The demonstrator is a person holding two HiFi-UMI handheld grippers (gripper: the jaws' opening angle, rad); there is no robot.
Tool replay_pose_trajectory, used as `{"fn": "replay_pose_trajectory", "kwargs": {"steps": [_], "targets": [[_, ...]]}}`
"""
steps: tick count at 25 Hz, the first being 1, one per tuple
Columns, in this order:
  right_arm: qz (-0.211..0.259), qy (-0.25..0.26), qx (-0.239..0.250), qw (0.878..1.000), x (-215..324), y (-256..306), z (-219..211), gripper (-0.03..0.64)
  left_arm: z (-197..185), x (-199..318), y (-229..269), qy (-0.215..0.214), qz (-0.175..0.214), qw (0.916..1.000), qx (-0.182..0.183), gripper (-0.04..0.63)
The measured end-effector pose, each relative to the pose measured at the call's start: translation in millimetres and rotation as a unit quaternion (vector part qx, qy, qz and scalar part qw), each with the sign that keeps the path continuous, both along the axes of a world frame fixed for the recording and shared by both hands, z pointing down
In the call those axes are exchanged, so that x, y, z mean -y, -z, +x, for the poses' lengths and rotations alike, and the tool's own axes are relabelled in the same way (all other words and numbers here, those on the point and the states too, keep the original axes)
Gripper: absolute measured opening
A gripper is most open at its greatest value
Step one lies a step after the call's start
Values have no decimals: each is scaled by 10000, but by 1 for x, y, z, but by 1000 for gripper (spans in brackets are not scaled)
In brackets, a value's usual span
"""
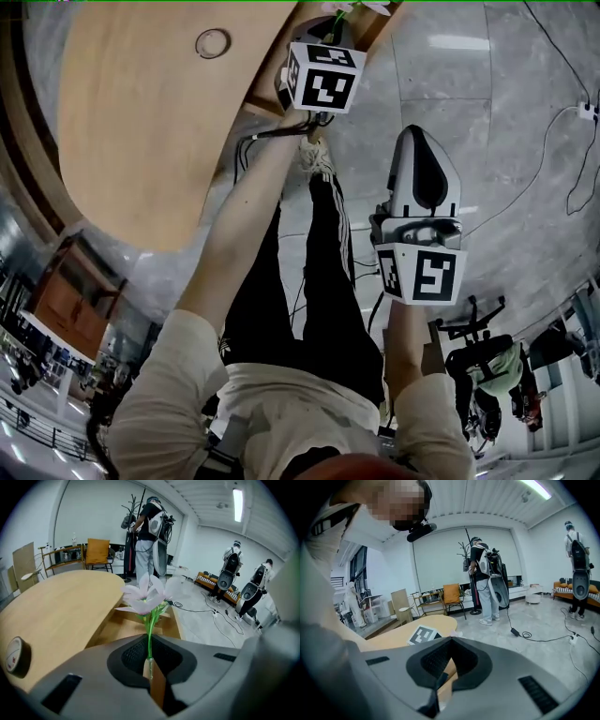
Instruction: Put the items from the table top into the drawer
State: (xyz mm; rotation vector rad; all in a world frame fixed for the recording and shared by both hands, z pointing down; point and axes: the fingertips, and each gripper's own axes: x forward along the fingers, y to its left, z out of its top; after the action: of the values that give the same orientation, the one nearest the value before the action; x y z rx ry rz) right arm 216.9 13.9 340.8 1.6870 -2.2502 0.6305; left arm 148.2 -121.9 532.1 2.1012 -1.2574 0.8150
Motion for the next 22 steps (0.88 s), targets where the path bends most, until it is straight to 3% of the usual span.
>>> {"fn": "replay_pose_trajectory", "kwargs": {"steps": [5,9,12,22], "targets": [[-65,-111,55,9999,-5,-6,8,5,9,1,-15,-114,-142,9997,137,28],[-42,-150,165,9997,-1,-3,5,5,12,5,-11,-285,0,9993,241,29],[-3,-151,214,9997,0,0,6,5,22,0,-7,-503,15,9984,243,103],[177,-168,161,9996,8,13,16,5,17,1,14,-248,76,9996,83,103]]}}
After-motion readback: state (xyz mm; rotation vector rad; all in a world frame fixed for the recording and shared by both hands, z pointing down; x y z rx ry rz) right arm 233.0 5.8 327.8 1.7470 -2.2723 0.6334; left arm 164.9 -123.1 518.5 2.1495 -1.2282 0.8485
